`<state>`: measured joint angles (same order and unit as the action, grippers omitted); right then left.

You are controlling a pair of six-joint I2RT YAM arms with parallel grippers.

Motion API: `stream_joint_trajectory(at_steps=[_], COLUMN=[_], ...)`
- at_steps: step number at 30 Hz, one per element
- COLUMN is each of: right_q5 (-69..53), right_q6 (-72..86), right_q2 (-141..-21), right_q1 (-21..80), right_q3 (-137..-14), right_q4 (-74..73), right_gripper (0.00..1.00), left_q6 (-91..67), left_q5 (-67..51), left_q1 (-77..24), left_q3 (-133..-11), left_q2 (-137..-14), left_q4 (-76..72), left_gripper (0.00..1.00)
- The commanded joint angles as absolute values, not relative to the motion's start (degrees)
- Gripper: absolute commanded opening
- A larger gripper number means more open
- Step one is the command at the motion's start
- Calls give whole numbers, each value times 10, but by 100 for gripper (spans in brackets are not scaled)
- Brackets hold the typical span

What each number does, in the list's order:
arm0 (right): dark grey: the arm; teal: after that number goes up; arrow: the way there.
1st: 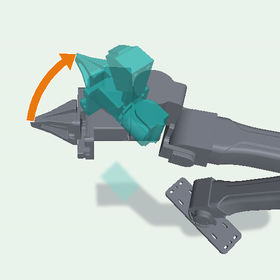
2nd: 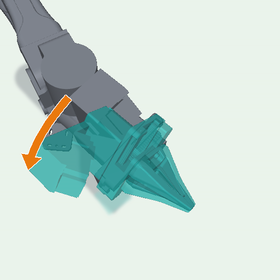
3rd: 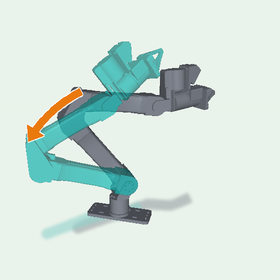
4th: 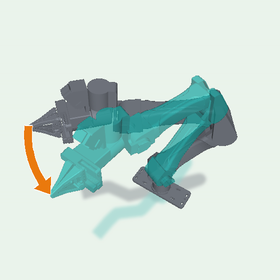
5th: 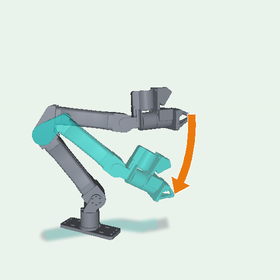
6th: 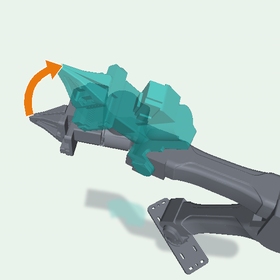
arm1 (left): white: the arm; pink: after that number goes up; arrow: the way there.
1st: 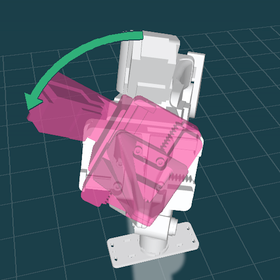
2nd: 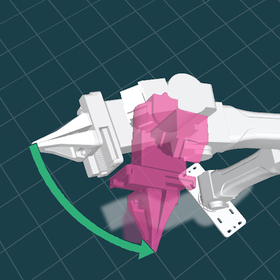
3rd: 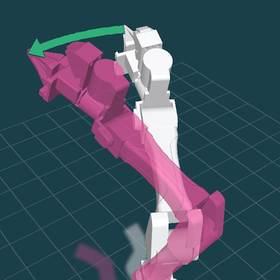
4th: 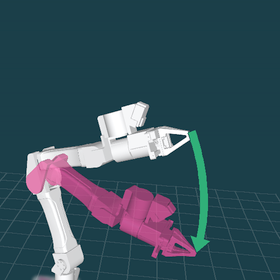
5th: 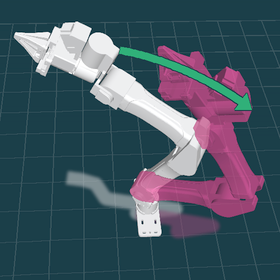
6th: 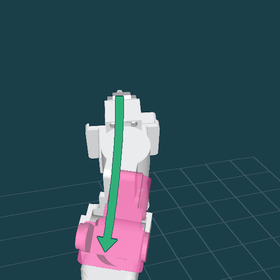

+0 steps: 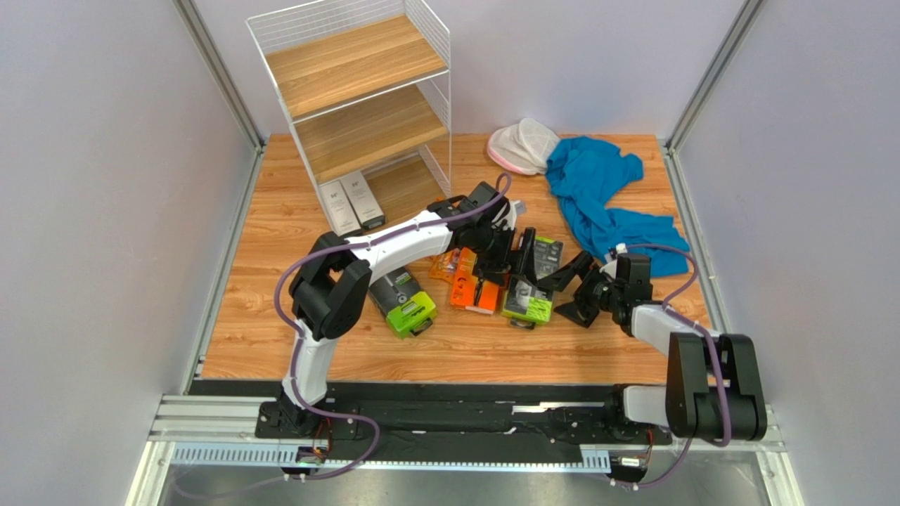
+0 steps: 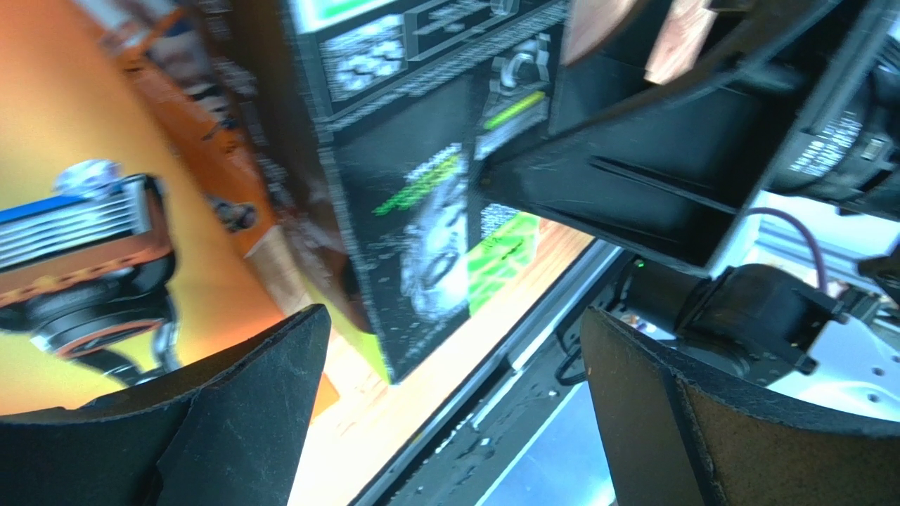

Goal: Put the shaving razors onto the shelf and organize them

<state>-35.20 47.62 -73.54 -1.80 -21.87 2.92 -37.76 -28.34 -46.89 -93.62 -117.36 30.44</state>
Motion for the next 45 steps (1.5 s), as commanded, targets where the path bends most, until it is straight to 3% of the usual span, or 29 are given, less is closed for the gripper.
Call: stream_joint_trajectory(at_steps=[1, 10, 14, 17, 21, 27, 38, 45], right_q5=[-362, -446, -465, -471, -482, -497, -531, -549], right_q6=[489, 554, 590, 603, 604, 604, 601, 541], right_q2=[-785, -873, -898, -898, -882, -868, -760, -629], right_q1=[-19, -18, -17, -16, -12, -11, -10, -9], right_q3=[-241, -232, -220, -213, -208, -205, -205, -243], right_q4=[133, 343, 419, 446, 451, 453, 415, 249], right_gripper=[98, 92, 84, 72, 47, 26, 21, 22], left_q6=[-399, -427, -432, -430, -427, -421, -396, -397], left_q5=[-303, -319, -329, -329, -325, -313, -288, -294], left_q1=[-468, -449, -442, -441, -439, -432, -423, -404], left_q3=[-972, -940, -924, -916, -900, -866, -786, -687], left_q2=[-1188, -1186, -1180, -1173, -1154, -1101, -961, -832], left_q4=[305, 273, 256, 252, 244, 226, 229, 188], left_gripper=[97, 96, 95, 95, 95, 95, 95, 96])
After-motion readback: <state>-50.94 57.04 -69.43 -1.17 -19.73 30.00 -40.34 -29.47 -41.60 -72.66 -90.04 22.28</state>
